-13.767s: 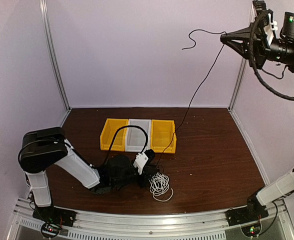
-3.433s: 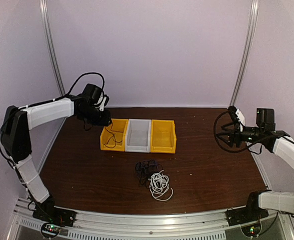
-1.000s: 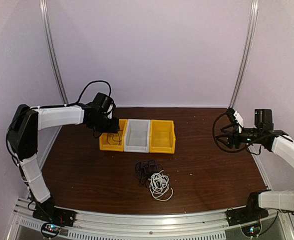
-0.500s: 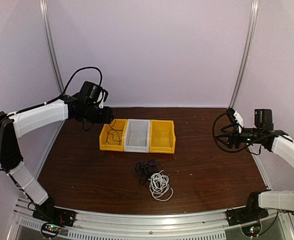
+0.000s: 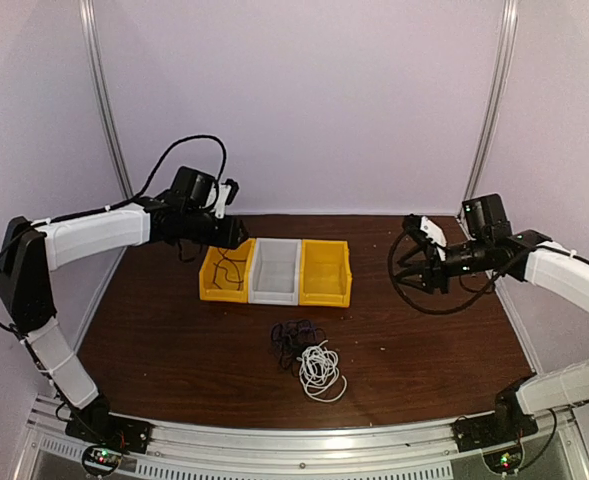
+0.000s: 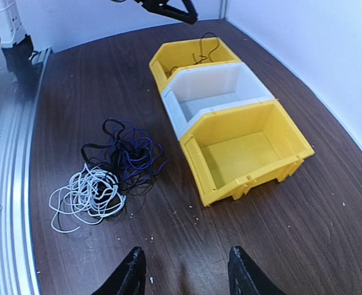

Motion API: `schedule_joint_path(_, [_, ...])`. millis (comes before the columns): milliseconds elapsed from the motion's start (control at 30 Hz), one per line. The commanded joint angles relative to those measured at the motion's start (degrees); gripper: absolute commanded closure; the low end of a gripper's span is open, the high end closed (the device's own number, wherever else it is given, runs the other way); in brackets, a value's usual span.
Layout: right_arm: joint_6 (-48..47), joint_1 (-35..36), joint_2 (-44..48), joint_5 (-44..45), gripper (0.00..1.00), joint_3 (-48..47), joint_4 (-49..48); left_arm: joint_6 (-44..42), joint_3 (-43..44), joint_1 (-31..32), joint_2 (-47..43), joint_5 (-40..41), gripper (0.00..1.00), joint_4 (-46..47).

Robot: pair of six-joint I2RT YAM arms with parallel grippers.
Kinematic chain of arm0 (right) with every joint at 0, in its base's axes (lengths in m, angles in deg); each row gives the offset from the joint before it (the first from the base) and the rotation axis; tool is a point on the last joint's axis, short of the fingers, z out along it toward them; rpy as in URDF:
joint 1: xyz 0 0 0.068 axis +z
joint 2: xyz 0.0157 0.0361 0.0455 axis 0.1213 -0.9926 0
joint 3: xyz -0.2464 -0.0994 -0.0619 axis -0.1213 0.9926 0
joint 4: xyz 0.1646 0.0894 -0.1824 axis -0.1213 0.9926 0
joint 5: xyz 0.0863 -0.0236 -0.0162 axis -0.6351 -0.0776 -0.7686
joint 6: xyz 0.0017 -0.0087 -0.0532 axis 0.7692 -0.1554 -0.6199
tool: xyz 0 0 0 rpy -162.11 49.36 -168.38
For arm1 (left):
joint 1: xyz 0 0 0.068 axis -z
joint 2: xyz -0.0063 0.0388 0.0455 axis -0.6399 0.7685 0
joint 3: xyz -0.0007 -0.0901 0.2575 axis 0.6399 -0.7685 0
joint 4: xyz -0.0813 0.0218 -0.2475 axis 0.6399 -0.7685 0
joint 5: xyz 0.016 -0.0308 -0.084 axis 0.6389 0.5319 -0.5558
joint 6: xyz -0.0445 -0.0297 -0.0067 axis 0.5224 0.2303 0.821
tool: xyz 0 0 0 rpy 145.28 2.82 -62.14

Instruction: Untangle the cables

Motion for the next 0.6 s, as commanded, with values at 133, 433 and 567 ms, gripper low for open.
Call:
schedule_joint_path(133, [-4.6,13.7,-12.6,7.3,0.54,-10.2,6.2,-3.9,-14.9,9.3,-8.7,-11.2,0.48,8.8])
schedule_joint_path(433, [-4.2,21.3,-23.9,6.5,0.56,-17.6,6.3,4.8,-27.7,14.2,-15.3,-11.4,0.51,12.1])
schedule_joint_path(567, [-3.5,22.8,-25.6,6.3,0.56,-18.7,7.3,6.3,-28.8,14.2,-14.5,-10.6,0.52,13.1])
